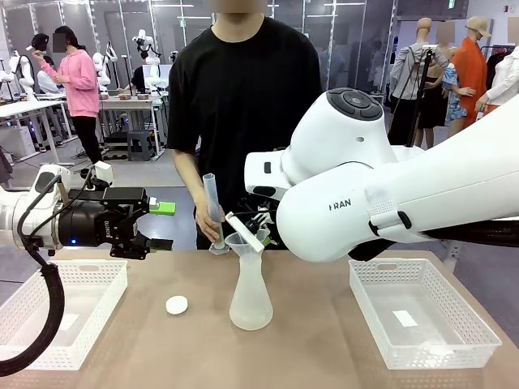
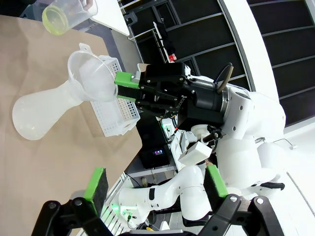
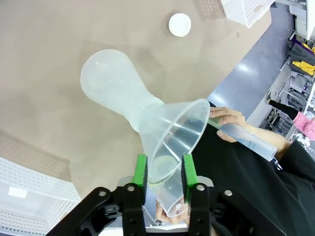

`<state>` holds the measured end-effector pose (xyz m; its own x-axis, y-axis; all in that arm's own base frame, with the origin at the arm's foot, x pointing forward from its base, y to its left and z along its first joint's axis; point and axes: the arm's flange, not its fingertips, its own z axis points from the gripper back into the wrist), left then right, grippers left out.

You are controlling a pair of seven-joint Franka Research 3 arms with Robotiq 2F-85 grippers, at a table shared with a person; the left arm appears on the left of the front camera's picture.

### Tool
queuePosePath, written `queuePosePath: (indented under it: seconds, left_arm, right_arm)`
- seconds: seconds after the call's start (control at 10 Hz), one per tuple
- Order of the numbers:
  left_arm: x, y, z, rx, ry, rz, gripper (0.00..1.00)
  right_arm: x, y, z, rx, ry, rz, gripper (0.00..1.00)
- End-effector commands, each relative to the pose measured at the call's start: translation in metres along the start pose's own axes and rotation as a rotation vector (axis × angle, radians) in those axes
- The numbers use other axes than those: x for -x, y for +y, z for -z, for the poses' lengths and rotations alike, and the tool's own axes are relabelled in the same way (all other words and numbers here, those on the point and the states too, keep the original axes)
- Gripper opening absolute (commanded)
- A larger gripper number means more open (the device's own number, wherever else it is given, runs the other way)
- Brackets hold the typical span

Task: Prepare the solutions needed for the experiment.
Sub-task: Pick up the Plastic Funnel and insert it into the Big flask.

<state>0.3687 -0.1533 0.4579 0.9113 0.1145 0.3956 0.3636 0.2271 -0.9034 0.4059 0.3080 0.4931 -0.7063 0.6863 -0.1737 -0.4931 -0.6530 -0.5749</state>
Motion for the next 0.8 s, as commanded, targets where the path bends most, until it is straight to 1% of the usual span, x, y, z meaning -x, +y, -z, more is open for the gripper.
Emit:
queuePosePath:
  seconds: [0.0,0.2,0.4,0.5,0.7]
  left_arm:
    - [0.002,-0.002,0.002,0.020,-0.012,-0.019,1.00]
    - [0.002,-0.002,0.002,0.020,-0.012,-0.019,1.00]
    - [0.002,-0.002,0.002,0.020,-0.012,-0.019,1.00]
    - [0.002,-0.002,0.002,0.020,-0.012,-0.019,1.00]
    - [0.002,-0.002,0.002,0.020,-0.012,-0.019,1.00]
  right_arm:
    - [0.006,0.002,-0.002,0.018,-0.014,-0.014,0.47]
    - [0.005,0.001,-0.006,0.008,-0.002,-0.003,0.47]
    - [0.001,0.002,-0.021,0.016,0.009,-0.011,0.47]
    - [0.001,0.004,-0.030,0.001,0.009,-0.009,0.47]
    - [0.013,0.010,-0.047,-0.029,0.050,0.030,0.47]
